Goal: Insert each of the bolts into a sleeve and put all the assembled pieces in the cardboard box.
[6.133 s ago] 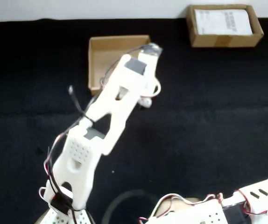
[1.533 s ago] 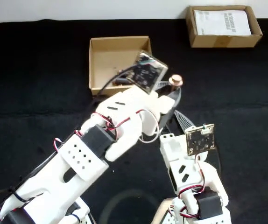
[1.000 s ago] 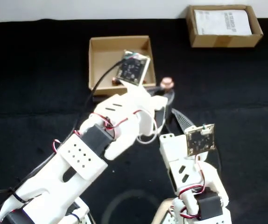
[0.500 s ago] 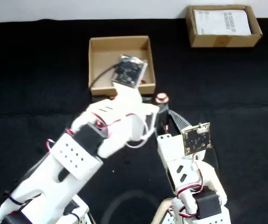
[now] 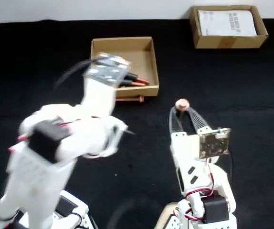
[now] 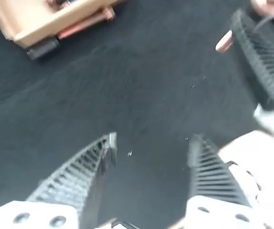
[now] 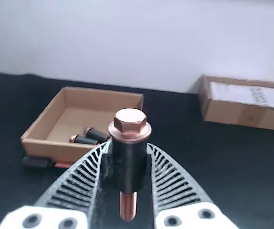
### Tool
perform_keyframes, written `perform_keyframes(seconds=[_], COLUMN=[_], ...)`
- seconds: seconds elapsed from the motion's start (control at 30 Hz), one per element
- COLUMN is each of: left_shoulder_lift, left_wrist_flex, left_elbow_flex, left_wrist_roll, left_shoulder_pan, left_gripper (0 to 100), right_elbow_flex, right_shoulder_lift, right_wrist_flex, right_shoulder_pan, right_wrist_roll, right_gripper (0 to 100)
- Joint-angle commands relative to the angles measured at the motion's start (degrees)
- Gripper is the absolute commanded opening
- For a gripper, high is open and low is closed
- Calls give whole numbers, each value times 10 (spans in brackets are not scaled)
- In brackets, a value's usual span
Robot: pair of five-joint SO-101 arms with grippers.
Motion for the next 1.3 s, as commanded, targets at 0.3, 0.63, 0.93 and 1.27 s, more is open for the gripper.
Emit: perform_keyframes(seconds=[0.3,0.63,0.93,1.27], left_shoulder_lift=[-218,-447,-648,-567], left_wrist_flex=[-55,-457,-646,-653], left_elbow_flex=[131,640,931,936], left_wrist_roll=[-102,-100,-74,108], left_shoulder_pan=[-272,-468,-469,-439], left_gripper=[8,8,8,10], right_elbow_flex=[-178,-389,-468,-658], right_shoulder_lift=[283,634,858,1070], right_wrist_flex=[-234,-253,-254,-254], right_shoulder_pan=[12,-76,-138,-135], right_wrist_roll=[103,212,477,599], right_gripper=[7,7,7,7])
